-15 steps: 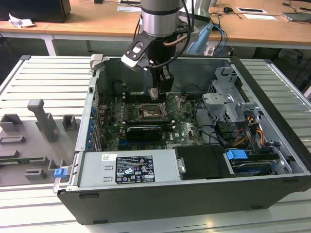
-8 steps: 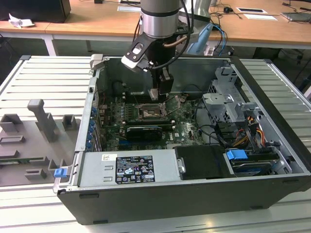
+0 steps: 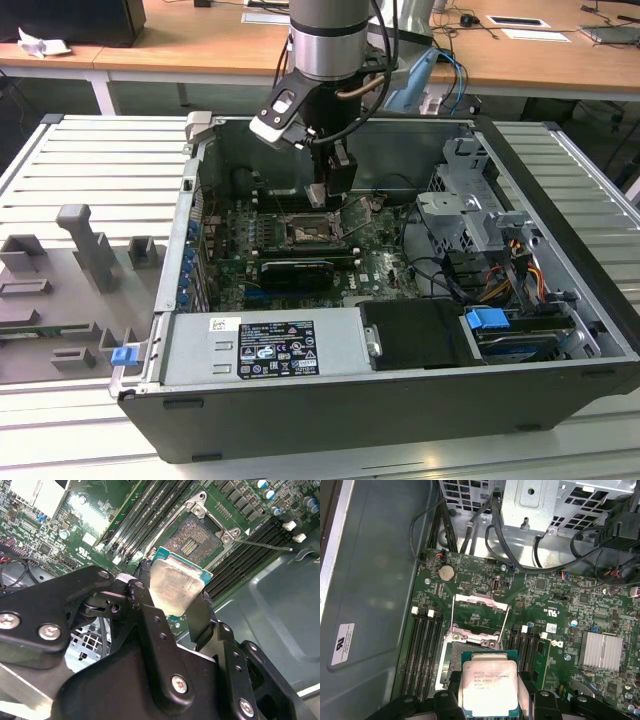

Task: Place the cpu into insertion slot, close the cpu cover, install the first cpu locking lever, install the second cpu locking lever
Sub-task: 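Place the cpu into insertion slot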

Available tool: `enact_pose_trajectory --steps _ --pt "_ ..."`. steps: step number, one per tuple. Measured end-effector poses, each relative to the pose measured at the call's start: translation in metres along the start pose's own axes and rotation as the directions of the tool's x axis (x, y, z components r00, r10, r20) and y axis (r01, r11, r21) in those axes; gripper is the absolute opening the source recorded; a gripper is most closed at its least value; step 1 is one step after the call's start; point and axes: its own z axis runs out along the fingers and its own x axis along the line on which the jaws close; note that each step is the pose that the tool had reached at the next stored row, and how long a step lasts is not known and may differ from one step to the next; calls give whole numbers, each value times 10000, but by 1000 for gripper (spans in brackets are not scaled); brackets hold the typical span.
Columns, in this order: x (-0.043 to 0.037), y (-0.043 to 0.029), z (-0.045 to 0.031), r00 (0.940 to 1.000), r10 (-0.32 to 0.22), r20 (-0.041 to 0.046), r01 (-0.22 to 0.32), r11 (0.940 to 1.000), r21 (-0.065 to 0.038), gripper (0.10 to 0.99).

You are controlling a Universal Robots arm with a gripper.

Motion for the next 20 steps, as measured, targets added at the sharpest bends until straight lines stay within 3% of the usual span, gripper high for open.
enact_pose_trajectory --steps 13,20 --pt "1 -7 25 10000 42 4 -42 10000 -1 525" --pt "0 -8 35 9964 842 72 -842 9964 -17 525"
